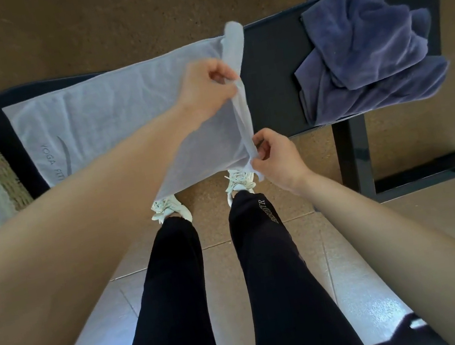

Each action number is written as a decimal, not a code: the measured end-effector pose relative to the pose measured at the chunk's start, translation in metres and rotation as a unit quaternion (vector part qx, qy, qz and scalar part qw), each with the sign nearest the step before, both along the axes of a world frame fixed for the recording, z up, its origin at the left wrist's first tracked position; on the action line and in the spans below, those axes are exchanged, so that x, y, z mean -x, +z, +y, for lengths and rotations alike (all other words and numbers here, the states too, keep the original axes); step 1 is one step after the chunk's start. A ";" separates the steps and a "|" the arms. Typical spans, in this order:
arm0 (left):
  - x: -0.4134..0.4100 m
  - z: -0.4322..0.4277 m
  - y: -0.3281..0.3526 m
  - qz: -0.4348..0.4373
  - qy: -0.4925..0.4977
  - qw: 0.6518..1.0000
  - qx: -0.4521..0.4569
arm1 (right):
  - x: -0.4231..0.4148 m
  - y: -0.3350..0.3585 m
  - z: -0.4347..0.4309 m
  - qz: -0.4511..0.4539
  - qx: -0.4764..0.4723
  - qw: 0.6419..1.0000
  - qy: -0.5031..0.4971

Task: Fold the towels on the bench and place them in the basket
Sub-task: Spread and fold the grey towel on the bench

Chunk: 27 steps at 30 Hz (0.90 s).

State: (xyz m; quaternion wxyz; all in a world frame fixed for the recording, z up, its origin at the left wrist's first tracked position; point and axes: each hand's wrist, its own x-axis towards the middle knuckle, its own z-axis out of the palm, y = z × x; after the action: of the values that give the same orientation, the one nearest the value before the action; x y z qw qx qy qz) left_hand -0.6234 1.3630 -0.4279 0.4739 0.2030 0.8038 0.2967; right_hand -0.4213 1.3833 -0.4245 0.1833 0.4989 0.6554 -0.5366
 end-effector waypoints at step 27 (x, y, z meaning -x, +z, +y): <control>0.215 -0.300 0.007 0.136 -0.029 0.989 0.047 | 0.172 0.017 -0.269 0.097 0.054 0.984 0.140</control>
State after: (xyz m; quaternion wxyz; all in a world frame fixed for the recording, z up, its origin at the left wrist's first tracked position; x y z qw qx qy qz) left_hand -0.8388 1.0632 -0.4205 0.3777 0.2419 0.8676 0.2148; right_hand -0.5936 1.1144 -0.4073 0.2185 0.3371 0.7038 -0.5859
